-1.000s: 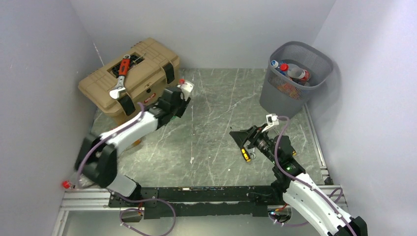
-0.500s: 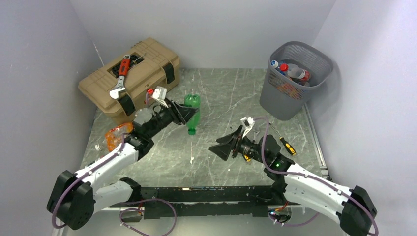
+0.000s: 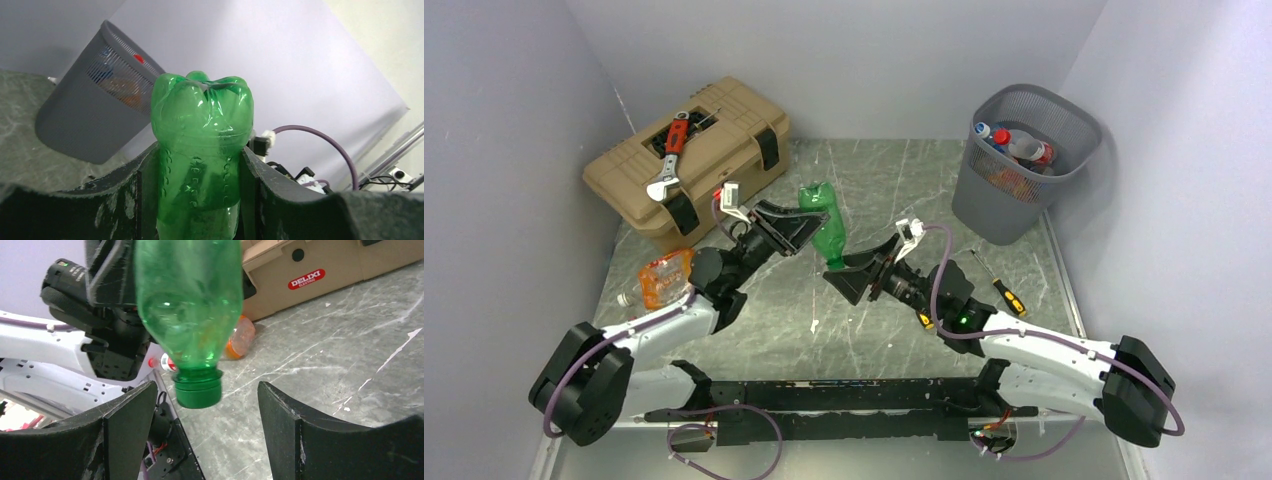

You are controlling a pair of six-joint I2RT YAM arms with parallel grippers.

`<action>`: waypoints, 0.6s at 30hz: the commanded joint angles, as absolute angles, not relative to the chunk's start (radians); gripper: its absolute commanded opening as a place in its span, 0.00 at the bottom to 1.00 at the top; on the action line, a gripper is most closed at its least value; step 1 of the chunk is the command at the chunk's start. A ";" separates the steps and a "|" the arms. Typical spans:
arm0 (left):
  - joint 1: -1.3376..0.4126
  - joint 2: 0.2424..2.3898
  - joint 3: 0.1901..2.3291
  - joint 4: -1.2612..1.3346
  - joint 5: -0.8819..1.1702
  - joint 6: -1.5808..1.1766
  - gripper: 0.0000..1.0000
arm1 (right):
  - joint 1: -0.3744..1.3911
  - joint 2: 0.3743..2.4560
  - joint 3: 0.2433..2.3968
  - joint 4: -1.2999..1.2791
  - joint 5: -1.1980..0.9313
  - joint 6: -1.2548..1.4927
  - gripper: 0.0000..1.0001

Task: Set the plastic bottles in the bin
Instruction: Pick up the plastic bottle at the center of the board.

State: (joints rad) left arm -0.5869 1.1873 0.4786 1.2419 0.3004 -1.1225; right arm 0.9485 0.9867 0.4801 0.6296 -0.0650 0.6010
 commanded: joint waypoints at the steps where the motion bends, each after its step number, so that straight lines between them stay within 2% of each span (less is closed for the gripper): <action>1: -0.601 1.126 0.481 1.305 0.278 -1.120 0.37 | 0.960 0.985 0.522 0.691 0.026 0.600 0.76; 5: -0.601 1.120 0.480 1.303 0.282 -1.105 0.37 | 0.962 1.005 0.539 0.732 -0.007 0.604 0.72; 12: -0.603 1.135 0.486 1.321 0.299 -1.115 0.37 | 0.966 1.045 0.589 0.713 -0.053 0.591 0.59; 15: -0.604 1.120 0.486 1.291 0.298 -1.095 0.38 | 0.966 1.053 0.597 0.715 -0.080 0.585 0.46; 18: -0.604 1.103 0.487 1.248 0.301 -1.070 0.45 | 0.967 1.061 0.600 0.734 -0.123 0.580 0.31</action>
